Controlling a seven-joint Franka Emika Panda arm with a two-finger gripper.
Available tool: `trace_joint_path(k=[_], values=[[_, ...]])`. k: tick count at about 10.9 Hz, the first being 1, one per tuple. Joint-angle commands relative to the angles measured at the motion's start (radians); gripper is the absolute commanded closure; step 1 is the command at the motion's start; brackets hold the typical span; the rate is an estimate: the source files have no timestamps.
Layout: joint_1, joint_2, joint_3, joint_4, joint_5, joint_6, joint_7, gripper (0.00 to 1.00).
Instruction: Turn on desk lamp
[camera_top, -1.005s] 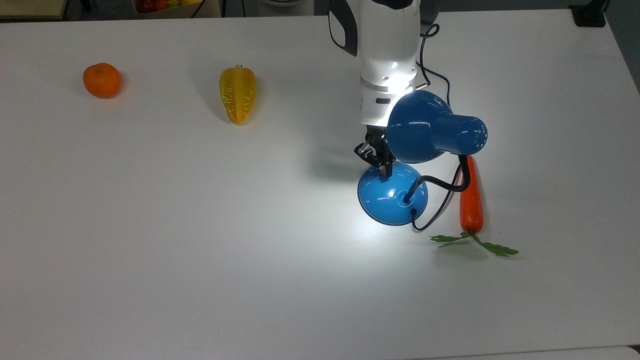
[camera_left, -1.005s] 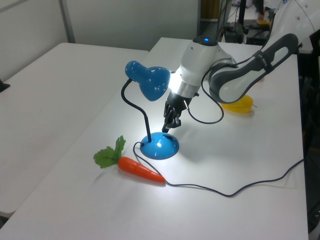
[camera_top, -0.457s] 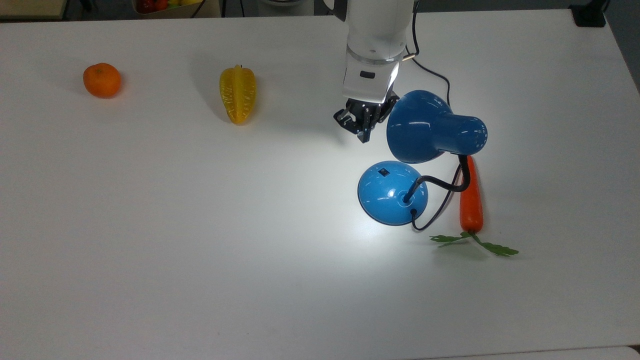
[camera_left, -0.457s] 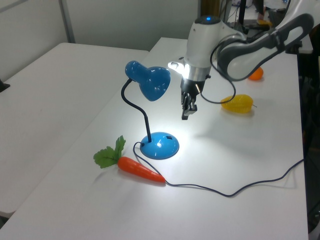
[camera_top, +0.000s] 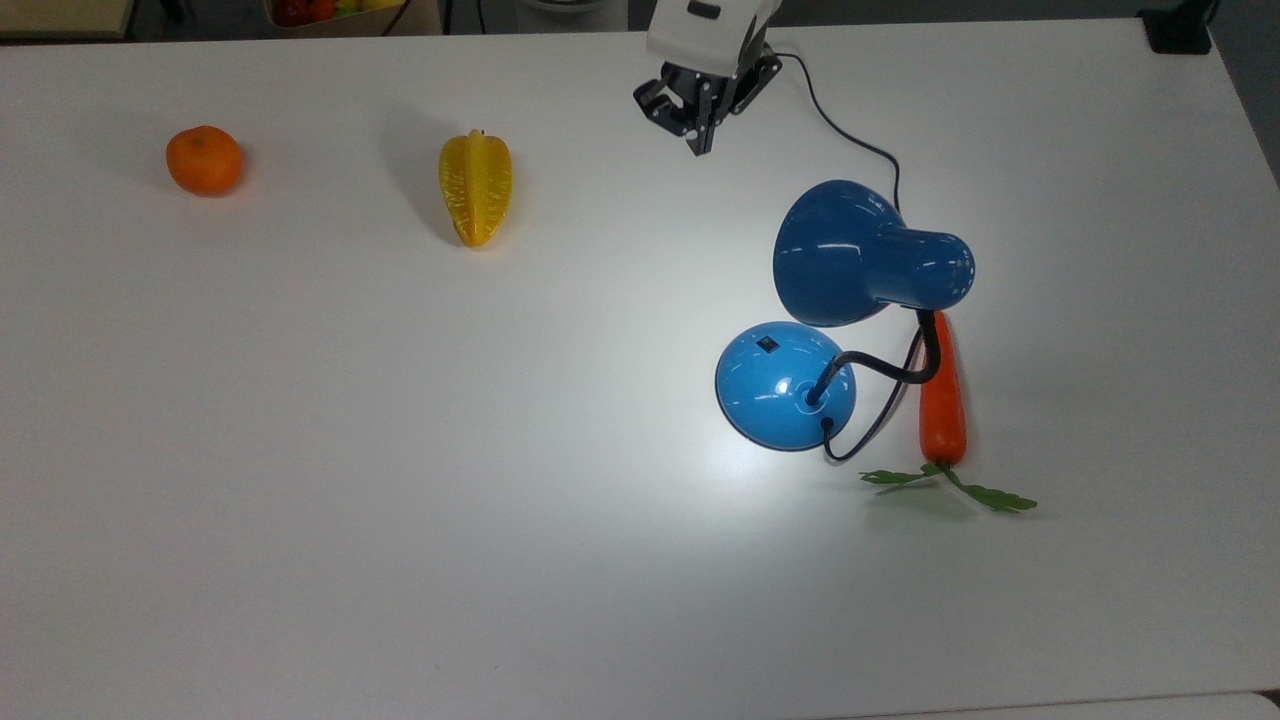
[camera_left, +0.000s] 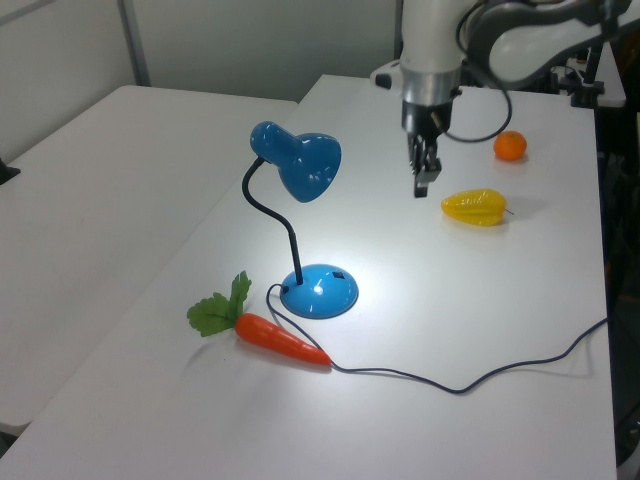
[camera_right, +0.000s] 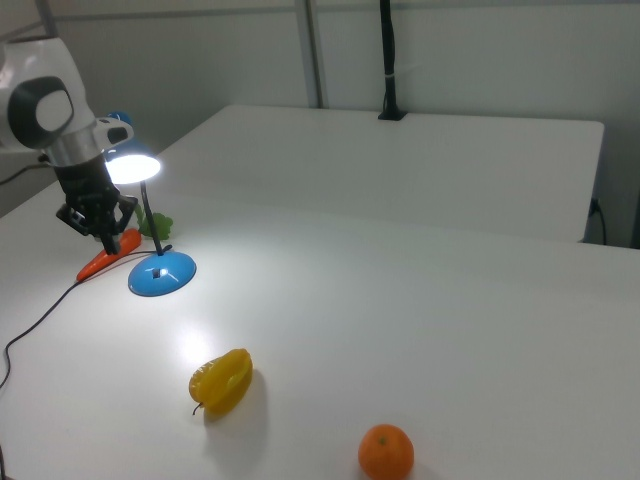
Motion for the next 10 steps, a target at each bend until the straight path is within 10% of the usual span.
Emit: trace_joint_path(k=[1,2,10], values=[[0.002,-0.120,-0.036,-0.004,0.047,-0.140,0.030,0.29],[0.003,-0.134,-0.039,0.001,0.047,-0.165,0.031,0.00],[-0.050,-0.139,-0.138,0.171,0.152,-0.259,0.292,0.00]])
